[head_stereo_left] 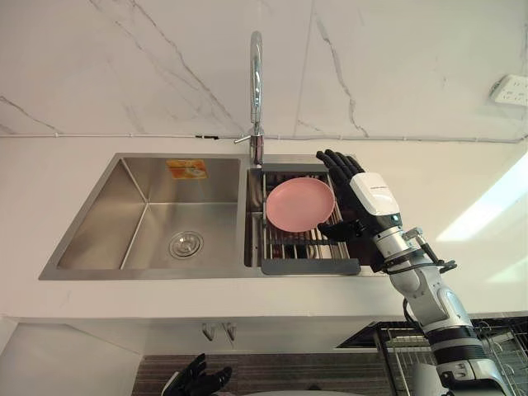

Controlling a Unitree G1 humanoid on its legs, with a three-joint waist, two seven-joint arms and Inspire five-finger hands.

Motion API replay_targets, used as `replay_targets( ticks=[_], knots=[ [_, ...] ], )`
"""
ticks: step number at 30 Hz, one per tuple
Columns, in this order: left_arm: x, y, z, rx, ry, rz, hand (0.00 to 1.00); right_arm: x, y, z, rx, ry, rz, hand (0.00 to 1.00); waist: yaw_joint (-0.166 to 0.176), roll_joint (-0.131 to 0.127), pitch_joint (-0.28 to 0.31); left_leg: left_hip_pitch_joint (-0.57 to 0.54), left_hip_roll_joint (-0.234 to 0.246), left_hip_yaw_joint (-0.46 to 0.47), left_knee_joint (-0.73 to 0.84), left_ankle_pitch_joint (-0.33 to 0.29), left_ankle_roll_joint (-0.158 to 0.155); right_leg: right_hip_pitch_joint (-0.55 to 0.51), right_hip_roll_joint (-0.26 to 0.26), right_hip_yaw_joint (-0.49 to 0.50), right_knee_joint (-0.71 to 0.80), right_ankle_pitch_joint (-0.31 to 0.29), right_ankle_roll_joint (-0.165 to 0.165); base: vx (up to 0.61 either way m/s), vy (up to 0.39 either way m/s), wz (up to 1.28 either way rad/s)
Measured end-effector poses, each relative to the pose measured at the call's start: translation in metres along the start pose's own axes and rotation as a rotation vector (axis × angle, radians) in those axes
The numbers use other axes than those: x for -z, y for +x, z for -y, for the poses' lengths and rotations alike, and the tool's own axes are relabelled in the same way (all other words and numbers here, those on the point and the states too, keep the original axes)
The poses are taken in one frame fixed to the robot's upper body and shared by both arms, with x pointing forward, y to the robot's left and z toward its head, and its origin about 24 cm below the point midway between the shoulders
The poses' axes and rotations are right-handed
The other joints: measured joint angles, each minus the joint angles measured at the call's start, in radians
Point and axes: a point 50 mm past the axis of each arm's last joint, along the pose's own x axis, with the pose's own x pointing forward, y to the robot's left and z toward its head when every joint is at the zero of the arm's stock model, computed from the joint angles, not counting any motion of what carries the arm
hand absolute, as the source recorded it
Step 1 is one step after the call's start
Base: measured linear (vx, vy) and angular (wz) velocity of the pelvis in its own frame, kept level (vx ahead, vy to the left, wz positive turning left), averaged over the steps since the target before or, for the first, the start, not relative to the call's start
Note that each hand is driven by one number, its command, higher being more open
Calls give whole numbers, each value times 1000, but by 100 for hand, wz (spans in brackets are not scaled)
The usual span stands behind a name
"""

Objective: Walk over to the sink, pick up the cup, carry it to the dishwasher, place the cup inside the dishwasher, then close the dishwasher door

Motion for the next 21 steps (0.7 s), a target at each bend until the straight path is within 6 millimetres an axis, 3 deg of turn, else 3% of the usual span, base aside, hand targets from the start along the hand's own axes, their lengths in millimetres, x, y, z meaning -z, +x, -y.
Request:
replay_targets(
  ticks=[21],
  knots=[
    [-2, 0, 0, 4, 16, 4, 100, 38, -21, -27, -99, -78, -206, 100, 5, -1, -8, -39, -16, -63, 0, 13, 6, -2, -14, -54, -1, -1, 1, -28, -9, 9]
  ],
)
